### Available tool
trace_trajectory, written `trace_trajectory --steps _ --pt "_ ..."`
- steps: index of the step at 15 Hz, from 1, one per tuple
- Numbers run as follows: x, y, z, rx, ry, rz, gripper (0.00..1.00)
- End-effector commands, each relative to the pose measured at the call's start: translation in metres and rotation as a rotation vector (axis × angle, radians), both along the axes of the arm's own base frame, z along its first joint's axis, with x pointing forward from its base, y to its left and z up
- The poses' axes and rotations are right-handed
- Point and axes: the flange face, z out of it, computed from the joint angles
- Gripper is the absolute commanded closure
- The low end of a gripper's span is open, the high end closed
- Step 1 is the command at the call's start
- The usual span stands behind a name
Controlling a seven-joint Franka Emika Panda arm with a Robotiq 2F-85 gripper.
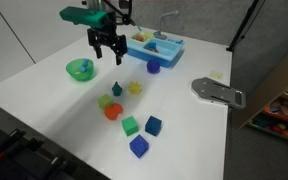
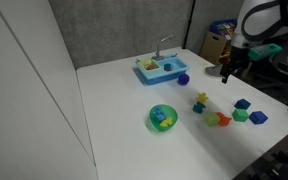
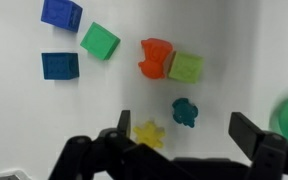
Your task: Lift the green elephant plush toy and put it in the green bowl
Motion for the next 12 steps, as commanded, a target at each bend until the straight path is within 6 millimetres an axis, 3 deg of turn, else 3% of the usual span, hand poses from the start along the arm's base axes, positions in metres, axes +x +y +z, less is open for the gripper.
trace_trajectory --steps 1,8,12 --pt "0.001 0.0 -0.003 0.0 0.006 0.0 0.0" --pt "0.0 0.0 -0.005 0.001 0.01 0.0 0.0" --pt "0.013 0.001 -0.02 0.009 0.028 0.041 0.0"
